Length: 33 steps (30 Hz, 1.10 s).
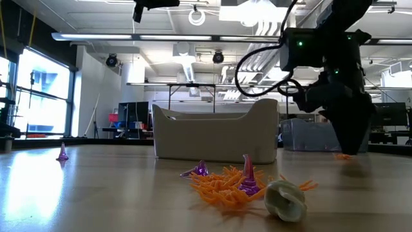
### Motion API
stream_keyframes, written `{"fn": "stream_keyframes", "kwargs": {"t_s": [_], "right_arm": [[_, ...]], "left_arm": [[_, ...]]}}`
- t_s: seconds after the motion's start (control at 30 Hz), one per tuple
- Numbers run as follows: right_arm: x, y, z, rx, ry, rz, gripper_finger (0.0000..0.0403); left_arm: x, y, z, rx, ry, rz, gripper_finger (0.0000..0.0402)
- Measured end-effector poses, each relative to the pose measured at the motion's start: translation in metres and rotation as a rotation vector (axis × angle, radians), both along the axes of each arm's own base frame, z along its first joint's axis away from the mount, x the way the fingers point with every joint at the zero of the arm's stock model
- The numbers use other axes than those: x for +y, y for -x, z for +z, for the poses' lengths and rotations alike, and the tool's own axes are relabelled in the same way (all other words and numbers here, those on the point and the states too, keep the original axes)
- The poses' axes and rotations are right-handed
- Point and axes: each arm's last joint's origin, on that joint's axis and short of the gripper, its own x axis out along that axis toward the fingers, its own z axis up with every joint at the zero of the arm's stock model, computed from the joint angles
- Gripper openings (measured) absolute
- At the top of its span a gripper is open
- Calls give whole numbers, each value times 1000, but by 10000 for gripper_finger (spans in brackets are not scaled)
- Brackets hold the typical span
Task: Sort Halloween decoration
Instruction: Put the orange spider toy into the green bin
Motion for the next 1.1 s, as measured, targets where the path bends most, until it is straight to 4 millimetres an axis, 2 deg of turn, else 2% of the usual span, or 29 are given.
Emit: {"fn": "stream_keyframes", "kwargs": {"t_s": [0.27, 0.53, 0.73, 0.83, 1.0, 1.1], "right_arm": [[-7, -6, -1, -75, 50, 12, 99], [-15, 3, -14, -84, 7, -59, 99], [-20, 5, -16, -79, -4, -76, 96], [-22, 6, -16, -77, -8, -84, 79], [-22, 6, -17, -70, -11, -95, 13], [-22, 6, -17, -65, -15, -118, 10]], "left_arm": [[0, 0, 0, -1, 0, 0, 0], [0, 0, 0, -1, 0, 0, 0], [0, 0, 0, 0, 0, 0, 0], [0, 0, 0, 0, 0, 0, 0], [0, 0, 0, 3, -1, 0, 0], [0, 0, 0, 3, 0, 0, 0]]}}
